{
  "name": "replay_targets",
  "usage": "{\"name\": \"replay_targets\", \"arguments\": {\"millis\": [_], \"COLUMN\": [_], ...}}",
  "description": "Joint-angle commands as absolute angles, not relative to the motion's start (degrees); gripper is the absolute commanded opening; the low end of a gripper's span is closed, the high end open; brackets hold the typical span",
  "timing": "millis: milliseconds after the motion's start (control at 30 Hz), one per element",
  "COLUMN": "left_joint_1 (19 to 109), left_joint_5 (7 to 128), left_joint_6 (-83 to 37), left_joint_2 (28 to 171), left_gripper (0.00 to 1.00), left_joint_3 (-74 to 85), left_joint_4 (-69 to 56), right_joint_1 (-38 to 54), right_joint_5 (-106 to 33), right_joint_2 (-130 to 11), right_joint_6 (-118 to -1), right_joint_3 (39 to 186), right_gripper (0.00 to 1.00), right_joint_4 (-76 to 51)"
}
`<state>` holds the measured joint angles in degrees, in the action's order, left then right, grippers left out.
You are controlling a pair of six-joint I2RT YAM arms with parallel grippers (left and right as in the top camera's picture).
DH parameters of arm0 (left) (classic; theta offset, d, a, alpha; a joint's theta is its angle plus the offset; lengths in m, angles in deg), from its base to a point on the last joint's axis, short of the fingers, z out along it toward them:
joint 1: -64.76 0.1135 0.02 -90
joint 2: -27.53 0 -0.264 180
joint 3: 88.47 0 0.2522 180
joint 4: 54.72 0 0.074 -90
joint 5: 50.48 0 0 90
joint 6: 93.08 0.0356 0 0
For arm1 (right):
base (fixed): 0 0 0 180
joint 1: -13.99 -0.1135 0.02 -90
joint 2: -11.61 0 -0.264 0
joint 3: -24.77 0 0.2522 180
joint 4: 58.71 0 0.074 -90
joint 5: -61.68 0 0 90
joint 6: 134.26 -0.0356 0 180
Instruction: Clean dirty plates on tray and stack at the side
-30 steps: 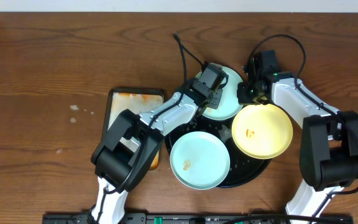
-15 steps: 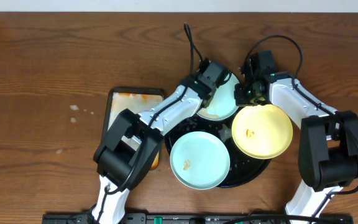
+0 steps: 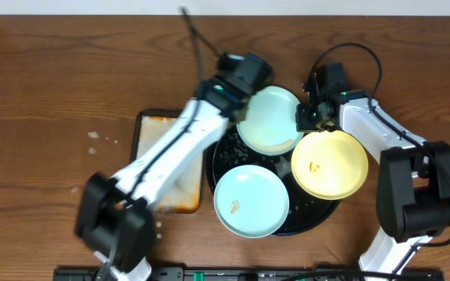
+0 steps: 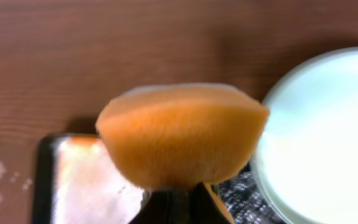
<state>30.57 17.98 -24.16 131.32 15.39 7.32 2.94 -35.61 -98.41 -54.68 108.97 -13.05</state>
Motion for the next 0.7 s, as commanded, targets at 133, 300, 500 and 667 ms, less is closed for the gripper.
{"name": "replay_targets", "arguments": {"millis": [133, 300, 500, 667], "left_joint_1": [40.5, 47.1, 50.0, 50.1], "left_joint_5": [28.1, 32.6, 34.6, 34.6], "left_joint_6": [-30.8, -28.5, -25.8, -25.6], "left_joint_2": [124.3, 123.8, 123.8, 123.8], "left_gripper": [0.08, 0.08, 0.08, 0.08], "left_joint_3": [16.2, 13.8, 11.4, 9.1], "left_joint_4": [18.4, 22.2, 21.8, 21.2], "right_joint_1": [2.9, 1.4, -3.3, -10.7], "right_joint_5": [-26.4, -24.4, -13.7, 1.3], "right_joint_2": [-90.7, -85.4, -80.5, -77.0], "right_joint_6": [-51.4, -47.9, -42.2, -38.4], "right_joint_3": [109.0, 109.0, 109.0, 109.0], "right_gripper": [0.01, 0.01, 0.01, 0.01], "right_joint_4": [-10.9, -10.9, -9.5, -7.8]}}
